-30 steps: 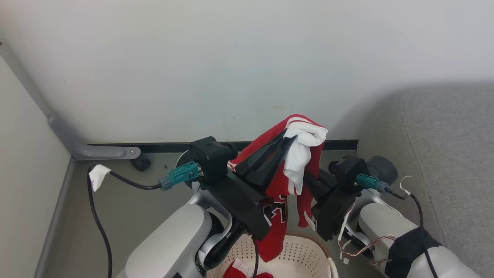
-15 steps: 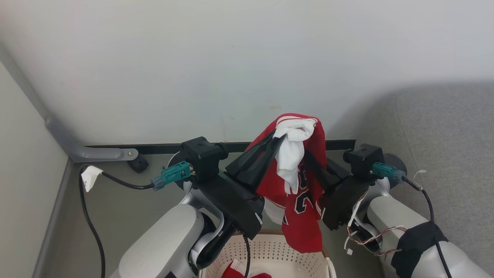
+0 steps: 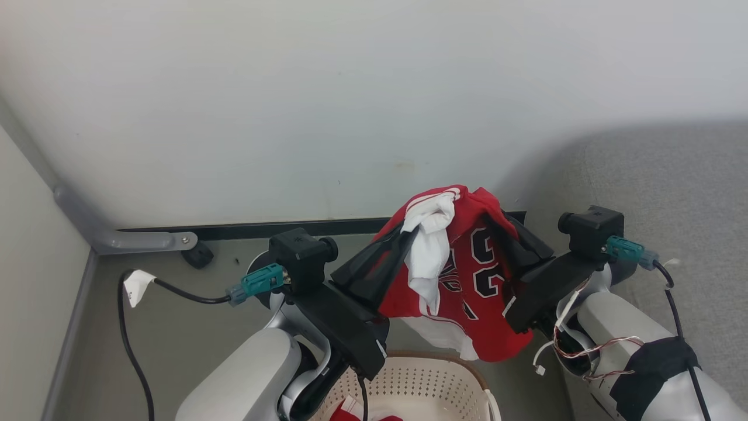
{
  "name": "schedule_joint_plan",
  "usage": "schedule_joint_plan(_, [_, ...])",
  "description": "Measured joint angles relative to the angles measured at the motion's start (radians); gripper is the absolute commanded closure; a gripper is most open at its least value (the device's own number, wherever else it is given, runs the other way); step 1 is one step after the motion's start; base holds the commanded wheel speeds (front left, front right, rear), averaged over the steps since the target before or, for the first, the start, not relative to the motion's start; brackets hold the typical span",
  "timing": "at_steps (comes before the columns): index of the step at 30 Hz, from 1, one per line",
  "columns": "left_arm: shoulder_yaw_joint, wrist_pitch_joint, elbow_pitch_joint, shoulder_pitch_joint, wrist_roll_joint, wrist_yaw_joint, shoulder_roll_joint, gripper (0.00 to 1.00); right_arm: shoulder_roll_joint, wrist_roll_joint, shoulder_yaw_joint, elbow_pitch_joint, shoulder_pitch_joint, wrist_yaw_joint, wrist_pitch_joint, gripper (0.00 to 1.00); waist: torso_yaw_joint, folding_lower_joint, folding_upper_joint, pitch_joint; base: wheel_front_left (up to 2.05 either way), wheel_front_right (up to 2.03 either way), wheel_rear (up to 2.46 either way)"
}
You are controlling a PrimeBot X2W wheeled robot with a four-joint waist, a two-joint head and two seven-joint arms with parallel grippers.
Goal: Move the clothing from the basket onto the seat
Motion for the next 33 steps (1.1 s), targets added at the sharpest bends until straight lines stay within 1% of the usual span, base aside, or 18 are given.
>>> schedule_joint_plan(1, [0.000, 0.000, 0.000, 0.002, 0.000, 0.000, 0.004, 0.09, 0.000, 0.003, -0.004, -0.005, 0.003, 0.000, 0.000, 1.00, -0.002, 0.0000, 0.0000, 0.000, 0.00, 0.00, 0.00])
schedule_joint_plan(2, [0.001, -0.001, -0.003, 0.008, 0.000, 0.004, 0.007, 0.00, 0.001, 0.008, -0.007, -0.010, 0.003, 0.000, 0.000, 1.00, -0.005, 0.0000, 0.0000, -0.001, 0.00, 0.00, 0.00])
schedule_joint_plan(10, [-0.002, -0.010, -0.022, 0.062, 0.000, 0.006, 0.038, 0.00, 0.000, 0.017, -0.036, -0.043, 0.018, 0.000, 0.000, 1.00, -0.046, 0.0000, 0.0000, -0.006, 0.00, 0.00, 0.00])
schedule_joint_plan(17, [-0.005, -0.011, -0.034, 0.100, 0.002, 0.012, 0.067, 0.00, -0.038, 0.025, -0.094, -0.084, 0.033, 0.000, 0.000, 1.00, -0.094, -0.0001, -0.0001, -0.007, 0.00, 0.00, 0.00])
schedule_joint_plan(24, [-0.007, -0.030, -0.048, 0.105, 0.033, 0.031, 0.081, 0.00, -0.072, 0.033, -0.153, -0.149, 0.082, 0.000, 0.000, 1.00, -0.151, 0.0000, 0.0000, -0.004, 0.00, 0.00, 0.00])
schedule_joint_plan(29, [-0.007, -0.038, -0.055, 0.123, 0.044, 0.039, 0.091, 0.00, -0.087, 0.031, -0.181, -0.193, 0.100, 0.000, 0.000, 1.00, -0.188, 0.0000, 0.0000, -0.001, 0.00, 0.00, 0.00])
schedule_joint_plan(33, [-0.007, -0.048, -0.065, 0.124, 0.046, 0.040, 0.098, 0.00, -0.105, 0.020, -0.222, -0.238, 0.119, 0.000, -0.001, 1.00, -0.227, 0.0000, 0.0000, 0.002, 0.00, 0.00, 0.00])
